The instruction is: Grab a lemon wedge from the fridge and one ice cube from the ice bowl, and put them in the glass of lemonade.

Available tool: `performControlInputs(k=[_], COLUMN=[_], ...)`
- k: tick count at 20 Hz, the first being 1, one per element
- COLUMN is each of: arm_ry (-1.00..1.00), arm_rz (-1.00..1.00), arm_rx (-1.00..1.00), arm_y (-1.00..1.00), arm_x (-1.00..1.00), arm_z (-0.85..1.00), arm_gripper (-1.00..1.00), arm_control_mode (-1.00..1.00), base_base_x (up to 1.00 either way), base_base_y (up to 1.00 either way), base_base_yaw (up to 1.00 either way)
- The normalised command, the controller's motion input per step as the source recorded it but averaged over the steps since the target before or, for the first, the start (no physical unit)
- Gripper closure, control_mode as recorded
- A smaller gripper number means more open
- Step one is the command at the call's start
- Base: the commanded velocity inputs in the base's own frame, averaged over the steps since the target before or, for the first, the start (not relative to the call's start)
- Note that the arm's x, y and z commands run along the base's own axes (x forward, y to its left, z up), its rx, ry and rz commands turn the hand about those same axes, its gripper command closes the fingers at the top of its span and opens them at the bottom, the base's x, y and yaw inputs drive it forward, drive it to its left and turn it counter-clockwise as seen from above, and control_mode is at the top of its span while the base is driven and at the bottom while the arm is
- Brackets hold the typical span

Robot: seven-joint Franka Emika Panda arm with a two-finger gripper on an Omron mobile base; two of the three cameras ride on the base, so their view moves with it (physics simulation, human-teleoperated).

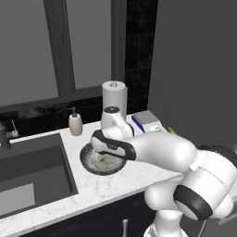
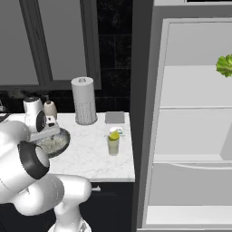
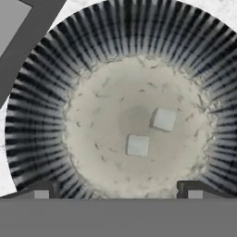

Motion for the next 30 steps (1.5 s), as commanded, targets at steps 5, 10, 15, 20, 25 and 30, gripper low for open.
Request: performControlInputs(k=[5, 10, 15, 20, 25, 30], arm_ry=[0.00, 0.00, 0.06, 0.06, 0.03, 0.00], arm_rz=[-0.06, -0.08, -0.04, 0.00, 0.00, -0.03], arm_rx=[0.00, 0.00, 0.00, 0.00, 0.00, 0.00], arm_y=[0.02, -0.02, -0.01, 0.00, 0.00, 0.01], arm_x=[0.32, 0.25, 0.01, 0.16, 0.10, 0.00], arm_z=[-0.43, -0.40, -0.11, -0.16, 0.00, 0.00], arm_gripper=[-1.00, -1.00, -1.00, -1.00, -1.00, -1.00], arm_control_mode=[-1.00, -1.00, -1.00, -1.00, -1.00, -1.00], base_base_x=[0.00, 0.00, 0.00, 0.00, 0.00, 0.00], base_base_y=[0.00, 0.00, 0.00, 0.00, 0.00, 0.00], base_base_yaw=[0.00, 0.00, 0.00, 0.00, 0.00, 0.00])
